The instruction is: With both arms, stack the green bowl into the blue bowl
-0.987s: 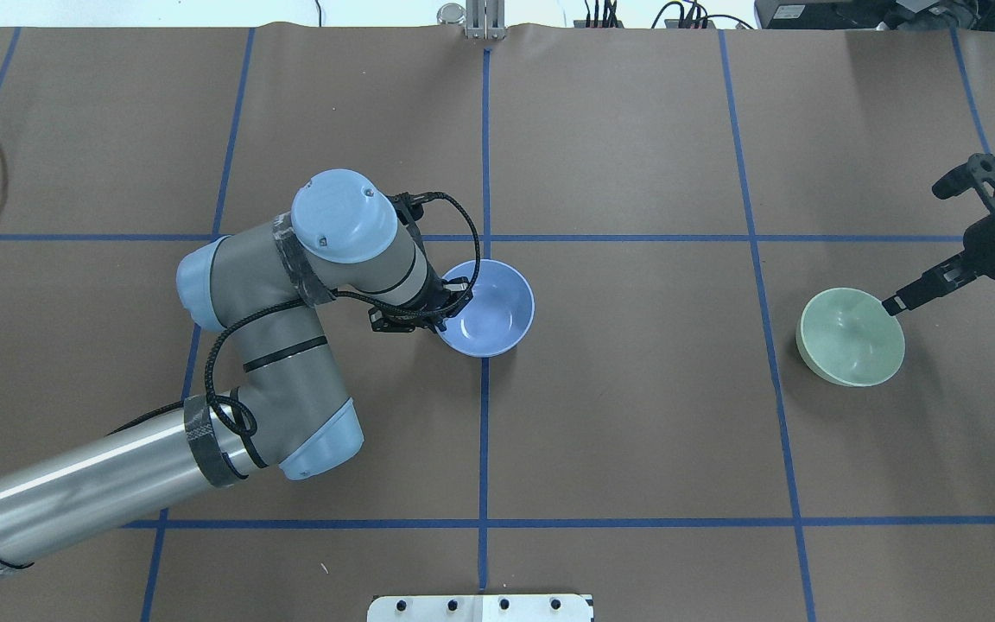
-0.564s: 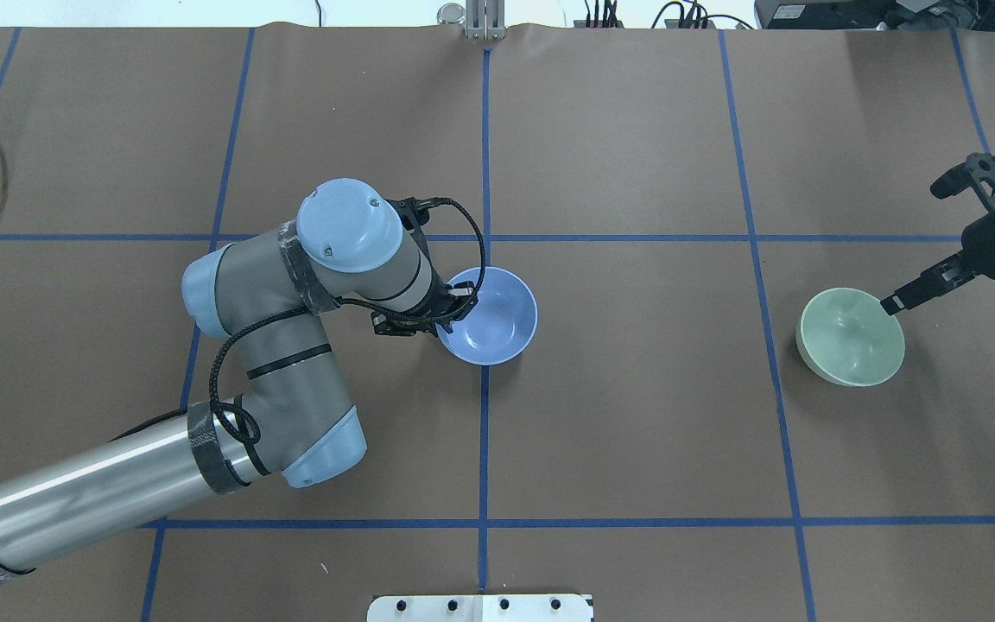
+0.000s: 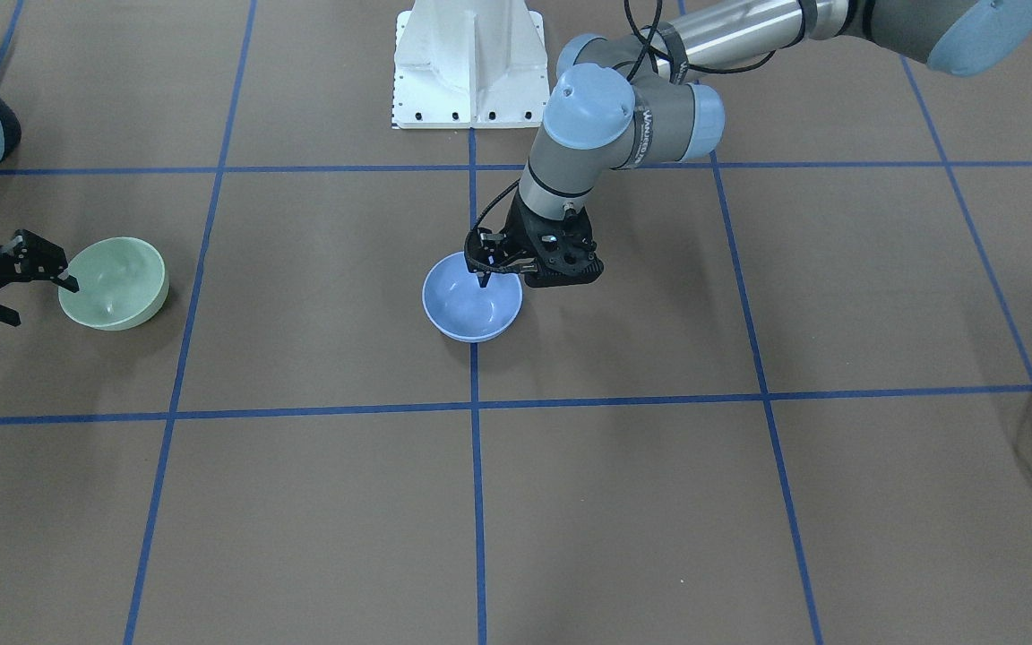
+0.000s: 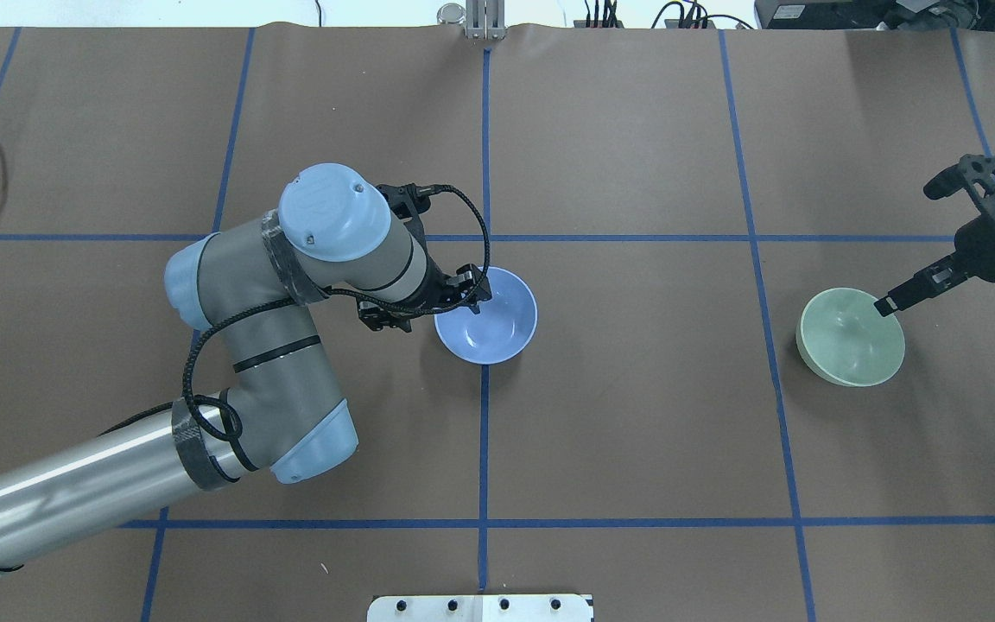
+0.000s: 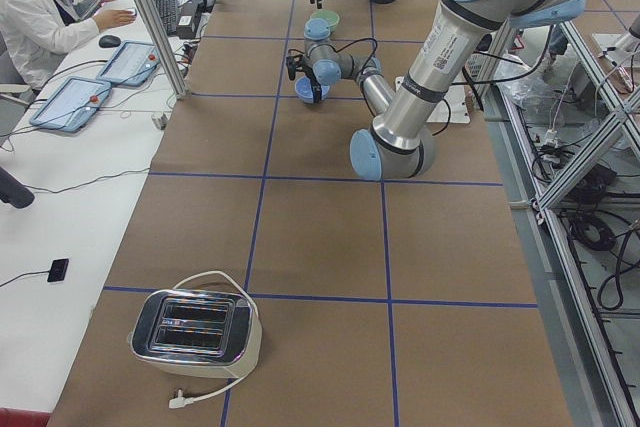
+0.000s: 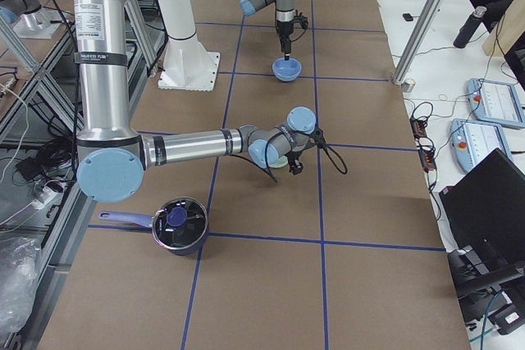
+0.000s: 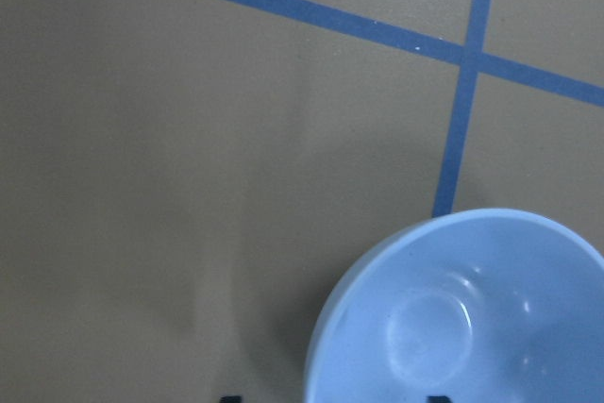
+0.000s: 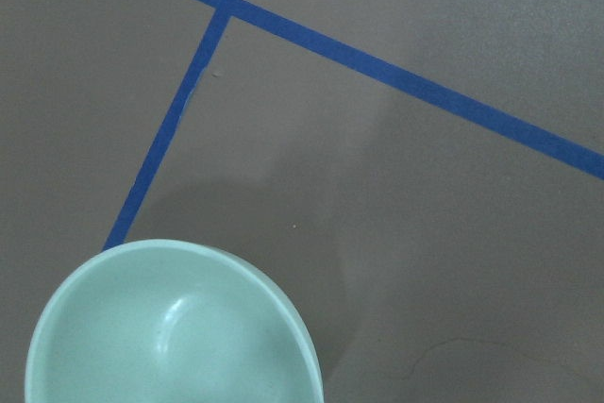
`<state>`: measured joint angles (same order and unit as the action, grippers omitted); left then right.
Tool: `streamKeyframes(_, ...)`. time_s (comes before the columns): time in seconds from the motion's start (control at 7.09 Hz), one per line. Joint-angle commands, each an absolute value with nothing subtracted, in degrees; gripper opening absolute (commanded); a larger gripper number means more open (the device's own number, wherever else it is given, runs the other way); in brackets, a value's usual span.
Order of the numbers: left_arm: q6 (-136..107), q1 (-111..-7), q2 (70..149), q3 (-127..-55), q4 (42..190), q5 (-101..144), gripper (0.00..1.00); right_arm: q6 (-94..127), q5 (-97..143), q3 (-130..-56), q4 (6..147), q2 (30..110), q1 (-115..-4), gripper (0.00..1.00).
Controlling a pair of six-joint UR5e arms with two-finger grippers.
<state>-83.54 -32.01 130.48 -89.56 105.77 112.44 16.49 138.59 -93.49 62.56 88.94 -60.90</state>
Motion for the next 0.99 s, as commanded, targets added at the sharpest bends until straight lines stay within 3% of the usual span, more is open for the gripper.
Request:
streamKeyframes(0.0,-79.49,-38.45,128.77,-90.62,105.56,119.23,0.98,17.40,135.99,-93.51,62.49,88.68,-58.46,0.83)
streamKeyframes(0.42,-72.17,-46.74,126.48,-90.53,105.56,125.42,0.98,16.79,135.35,-93.34,62.58,88.59,-57.66,0.57)
streamKeyframes(0.85,-71.37,-48.16,126.21,-90.44,105.47,125.77,0.98,16.79,135.35,-92.81,62.58,88.51,-57.04,0.53)
